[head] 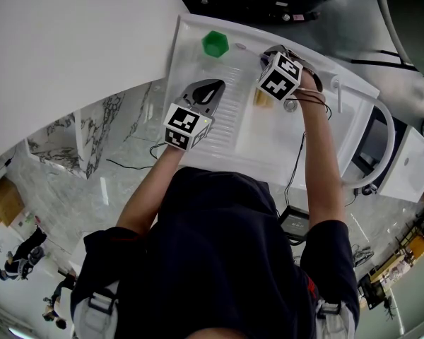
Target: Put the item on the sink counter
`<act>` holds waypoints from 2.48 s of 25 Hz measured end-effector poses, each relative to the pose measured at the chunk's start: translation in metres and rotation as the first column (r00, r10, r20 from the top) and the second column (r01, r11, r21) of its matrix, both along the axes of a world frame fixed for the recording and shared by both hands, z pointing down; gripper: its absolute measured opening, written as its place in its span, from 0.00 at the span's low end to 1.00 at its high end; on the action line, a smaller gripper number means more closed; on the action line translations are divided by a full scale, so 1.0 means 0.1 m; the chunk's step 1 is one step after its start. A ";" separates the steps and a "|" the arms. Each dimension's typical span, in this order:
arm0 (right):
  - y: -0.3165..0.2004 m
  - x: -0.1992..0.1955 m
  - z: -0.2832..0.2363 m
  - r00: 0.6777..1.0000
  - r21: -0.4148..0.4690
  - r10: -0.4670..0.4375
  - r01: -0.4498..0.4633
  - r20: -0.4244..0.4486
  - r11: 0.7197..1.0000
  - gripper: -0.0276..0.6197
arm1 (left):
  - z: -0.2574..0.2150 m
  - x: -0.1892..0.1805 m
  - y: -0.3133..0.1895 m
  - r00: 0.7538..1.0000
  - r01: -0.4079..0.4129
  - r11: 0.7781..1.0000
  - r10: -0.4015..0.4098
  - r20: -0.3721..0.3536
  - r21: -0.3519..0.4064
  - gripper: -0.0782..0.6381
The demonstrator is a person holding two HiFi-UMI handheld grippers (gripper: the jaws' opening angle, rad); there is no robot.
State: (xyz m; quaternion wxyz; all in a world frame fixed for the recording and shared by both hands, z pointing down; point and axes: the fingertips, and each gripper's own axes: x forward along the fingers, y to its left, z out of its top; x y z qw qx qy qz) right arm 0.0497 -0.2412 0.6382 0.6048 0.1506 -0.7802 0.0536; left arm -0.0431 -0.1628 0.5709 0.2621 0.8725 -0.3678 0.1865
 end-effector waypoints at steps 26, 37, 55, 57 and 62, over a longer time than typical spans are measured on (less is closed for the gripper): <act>0.01 0.07 -0.41 0.993 0.109 0.096 -0.103 0.064 0.989 0.14 | -0.26 0.03 -0.04 1.000 0.019 0.999 -0.019 0.008 0.040 0.13; 0.21 0.12 -0.74 0.904 0.073 0.351 -0.378 0.242 0.923 0.11 | -0.56 0.12 -0.01 0.998 0.067 0.992 -0.067 0.002 0.107 0.13; 0.56 0.05 -1.62 0.779 0.085 0.319 -0.428 0.540 0.900 0.10 | -1.05 0.18 0.22 0.979 0.196 0.959 -0.203 0.011 0.205 0.13; 0.59 0.06 -1.72 0.762 0.089 0.307 -0.429 0.571 0.899 0.10 | -1.09 0.18 0.26 0.976 0.211 0.954 -0.217 0.003 0.213 0.13; 0.70 0.04 -1.93 0.729 0.109 0.277 -0.433 0.626 0.895 0.10 | -1.20 0.21 0.33 0.971 0.235 0.942 -0.240 -0.008 0.239 0.13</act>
